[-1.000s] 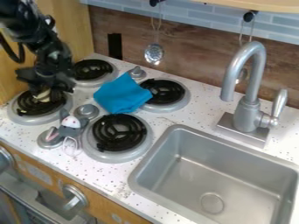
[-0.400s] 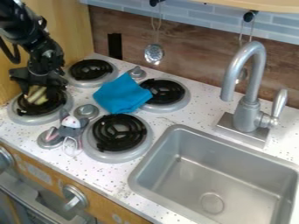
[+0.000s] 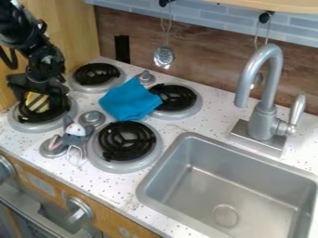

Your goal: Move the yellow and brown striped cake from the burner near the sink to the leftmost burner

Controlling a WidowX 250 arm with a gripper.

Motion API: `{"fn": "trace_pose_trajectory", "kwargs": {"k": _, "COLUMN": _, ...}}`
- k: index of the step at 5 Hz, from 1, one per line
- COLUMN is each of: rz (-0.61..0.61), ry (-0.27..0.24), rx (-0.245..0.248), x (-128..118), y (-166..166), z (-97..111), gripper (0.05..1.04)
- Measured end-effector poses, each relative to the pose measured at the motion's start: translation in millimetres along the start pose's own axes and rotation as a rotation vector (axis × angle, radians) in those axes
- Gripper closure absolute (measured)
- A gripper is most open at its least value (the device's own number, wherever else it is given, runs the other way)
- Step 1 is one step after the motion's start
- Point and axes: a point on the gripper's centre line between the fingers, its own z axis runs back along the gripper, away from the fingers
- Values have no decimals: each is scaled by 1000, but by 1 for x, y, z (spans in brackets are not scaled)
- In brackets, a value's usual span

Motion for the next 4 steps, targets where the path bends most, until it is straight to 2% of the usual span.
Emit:
{"fn": "trace_pose_trajectory", "kwargs": {"k": 1, "rz": 8, "ry": -36, "rx": -16, "x": 5, "y": 3, "z": 14, "gripper": 80}}
{"fn": "trace_pose_trajectory", "kwargs": {"k": 2, "rz": -19, "ry": -102, "rx": -60, "x": 10, "y": -3, "z": 40, "gripper": 81}}
{"fn": "trace_pose_trajectory", "kwargs": {"k": 3, "rz": -13, "ry": -193, "rx": -106, "x": 17, "y": -5, "z": 73, "gripper": 81}}
{"fn": "trace_pose_trajectory", "kwargs": {"k": 4, "rz": -4, "ry": -205, "rx": -108, "x": 20, "y": -4, "z": 76, "gripper": 81}}
